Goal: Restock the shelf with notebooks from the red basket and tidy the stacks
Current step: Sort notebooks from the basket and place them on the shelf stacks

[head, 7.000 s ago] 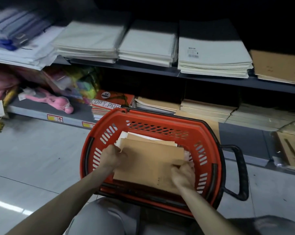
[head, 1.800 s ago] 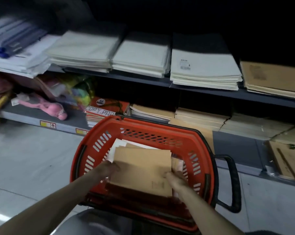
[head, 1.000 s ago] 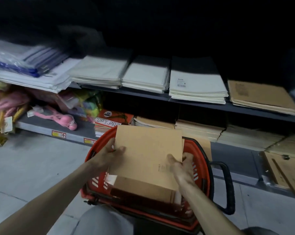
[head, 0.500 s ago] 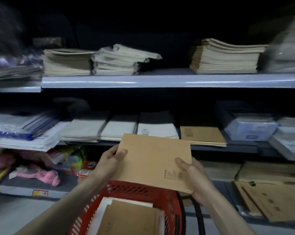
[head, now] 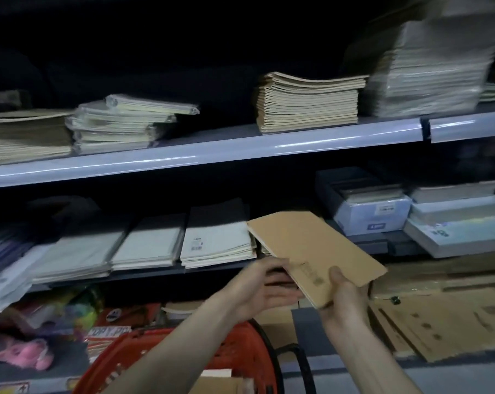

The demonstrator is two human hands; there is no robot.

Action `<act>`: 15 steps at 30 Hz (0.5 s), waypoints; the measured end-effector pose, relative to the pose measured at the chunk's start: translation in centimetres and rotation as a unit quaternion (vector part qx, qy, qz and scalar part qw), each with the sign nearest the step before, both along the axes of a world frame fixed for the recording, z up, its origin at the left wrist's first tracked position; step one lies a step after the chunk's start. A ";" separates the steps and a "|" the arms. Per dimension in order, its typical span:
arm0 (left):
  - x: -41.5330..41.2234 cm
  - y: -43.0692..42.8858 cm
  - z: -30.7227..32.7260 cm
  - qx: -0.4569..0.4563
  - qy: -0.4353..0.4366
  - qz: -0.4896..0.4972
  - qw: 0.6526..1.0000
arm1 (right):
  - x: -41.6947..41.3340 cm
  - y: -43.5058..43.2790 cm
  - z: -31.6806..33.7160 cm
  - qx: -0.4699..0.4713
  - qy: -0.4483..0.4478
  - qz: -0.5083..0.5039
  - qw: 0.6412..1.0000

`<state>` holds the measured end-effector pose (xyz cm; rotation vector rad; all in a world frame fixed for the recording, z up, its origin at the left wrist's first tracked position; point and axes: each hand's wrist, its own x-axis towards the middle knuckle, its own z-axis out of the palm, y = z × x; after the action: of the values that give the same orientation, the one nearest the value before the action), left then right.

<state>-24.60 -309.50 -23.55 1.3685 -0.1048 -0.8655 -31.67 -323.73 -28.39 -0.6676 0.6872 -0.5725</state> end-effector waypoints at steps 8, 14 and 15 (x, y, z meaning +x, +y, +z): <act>2.5 -0.2 -3.2 0.089 -0.137 0.042 0.986 | -1.1 -2.9 -2.3 -0.096 0.047 0.120 0.987; 4.4 0.2 -3.0 0.036 -0.223 0.072 0.971 | 0.7 -6.8 -0.1 -0.368 0.120 0.138 0.912; 4.7 -0.1 -3.0 0.051 -0.252 0.077 0.963 | 1.6 -7.4 0.1 -0.400 0.129 0.141 0.896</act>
<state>-19.89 -309.58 -26.52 1.6485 -0.3454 -0.3811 -30.03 -331.15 -28.25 -1.6134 0.5696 -0.4881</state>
